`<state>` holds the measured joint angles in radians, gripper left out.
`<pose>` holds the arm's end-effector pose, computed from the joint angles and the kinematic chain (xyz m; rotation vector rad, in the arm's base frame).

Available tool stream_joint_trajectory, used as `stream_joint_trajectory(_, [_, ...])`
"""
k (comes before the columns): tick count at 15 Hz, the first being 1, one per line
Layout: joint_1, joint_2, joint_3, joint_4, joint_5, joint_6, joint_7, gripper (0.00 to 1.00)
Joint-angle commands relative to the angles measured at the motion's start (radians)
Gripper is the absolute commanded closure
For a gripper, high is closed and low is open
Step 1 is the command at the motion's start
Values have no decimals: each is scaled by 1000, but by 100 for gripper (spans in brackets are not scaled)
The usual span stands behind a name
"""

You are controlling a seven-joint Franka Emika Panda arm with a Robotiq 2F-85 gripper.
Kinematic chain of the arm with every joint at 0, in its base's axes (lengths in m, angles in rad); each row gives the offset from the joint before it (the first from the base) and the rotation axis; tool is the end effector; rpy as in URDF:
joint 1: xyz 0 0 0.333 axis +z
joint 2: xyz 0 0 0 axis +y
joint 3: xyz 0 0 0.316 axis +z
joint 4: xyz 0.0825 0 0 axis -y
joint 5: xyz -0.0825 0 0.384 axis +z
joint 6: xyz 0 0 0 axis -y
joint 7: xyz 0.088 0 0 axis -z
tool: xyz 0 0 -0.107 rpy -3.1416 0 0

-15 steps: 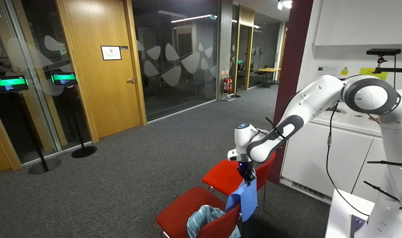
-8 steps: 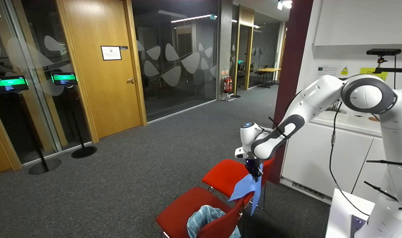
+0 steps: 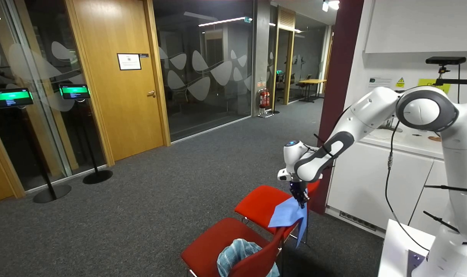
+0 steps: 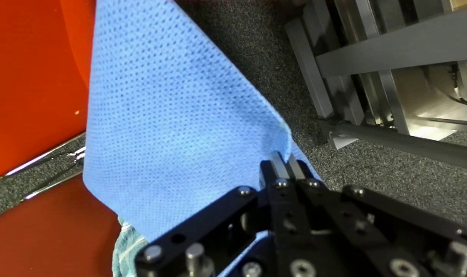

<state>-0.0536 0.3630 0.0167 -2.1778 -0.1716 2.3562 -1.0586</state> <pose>0.5410 -0.0221 0.2078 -2.6126 -1.7002 0.3297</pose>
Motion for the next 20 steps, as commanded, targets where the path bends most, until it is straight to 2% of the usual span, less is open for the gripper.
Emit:
stream_joint_trajectory(1, [-35,-43,2,-42,31,-7,21,100])
stream_joint_trajectory(11, [-92,-53,7,-67,246,14,131,100])
stream_joint_trajectory(15, [-94,-76,-2,-93,246,33,167,100])
stream_joint_trajectory(20, [-106,-158,-26,-181,244,92,186,100])
